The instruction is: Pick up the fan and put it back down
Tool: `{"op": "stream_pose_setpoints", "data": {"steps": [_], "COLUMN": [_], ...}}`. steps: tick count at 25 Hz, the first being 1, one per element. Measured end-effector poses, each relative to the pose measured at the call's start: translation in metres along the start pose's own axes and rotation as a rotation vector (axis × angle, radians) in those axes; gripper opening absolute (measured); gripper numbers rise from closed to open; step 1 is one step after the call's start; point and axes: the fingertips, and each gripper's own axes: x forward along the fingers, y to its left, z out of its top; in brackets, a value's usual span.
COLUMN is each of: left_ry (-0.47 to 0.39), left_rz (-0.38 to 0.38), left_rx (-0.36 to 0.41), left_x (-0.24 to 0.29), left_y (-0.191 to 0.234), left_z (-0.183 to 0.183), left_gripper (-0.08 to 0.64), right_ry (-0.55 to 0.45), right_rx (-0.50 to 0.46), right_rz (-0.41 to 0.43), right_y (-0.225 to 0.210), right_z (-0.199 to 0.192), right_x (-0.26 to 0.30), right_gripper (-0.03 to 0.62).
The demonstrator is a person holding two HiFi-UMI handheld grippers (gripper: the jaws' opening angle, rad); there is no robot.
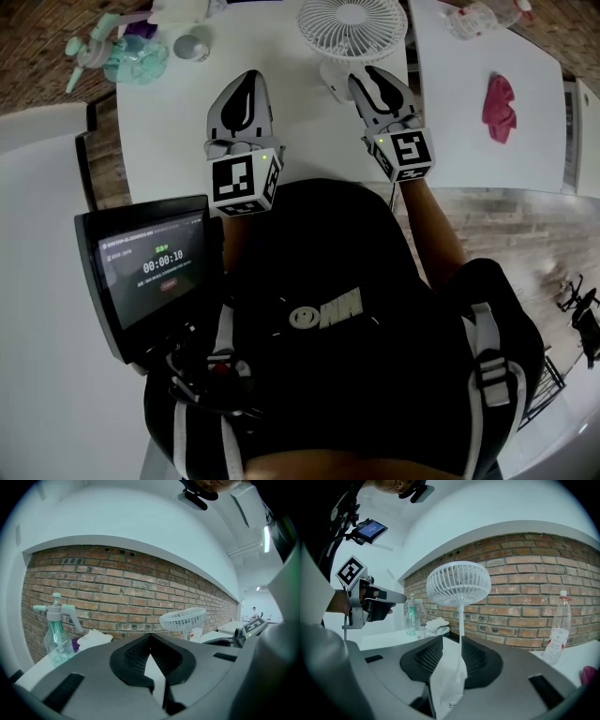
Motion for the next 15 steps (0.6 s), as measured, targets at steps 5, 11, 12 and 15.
{"op": "stream_pose_setpoints", "data": {"steps": [5,11,12,15], "left_ry": [-0.011,-0.012,-0.012,-0.013], "left_rz": [-0.008,-0.021,-0.026,-0.045], "left_rx": [-0.001,-0.009,-0.011,-0.019], "left_x": [-0.021,-0.030,-0.032,-0.037], "left_y": [0.000,0.000,0.000,0.000], "left_z": [0.001,0.001,0.001,0.001], "left_gripper": [-0.003,-0.003,-0.003,-0.003], "right_ry": [0.004,-0.037,-0.037,-0.032], "right_rx": [-0.026,-0.027,-0.026,-0.017], "right_rz": [-0.036,-0.016,-0.016,-0.031], "right_y": [0.020,0.039,0.042,0.048], "right_z": [0.005,0.018,0.019,0.020], "right_x": [-0.020,-0.020,-0.021,-0.025], "right_gripper": [0.008,0.008,0.008,0.008]}}
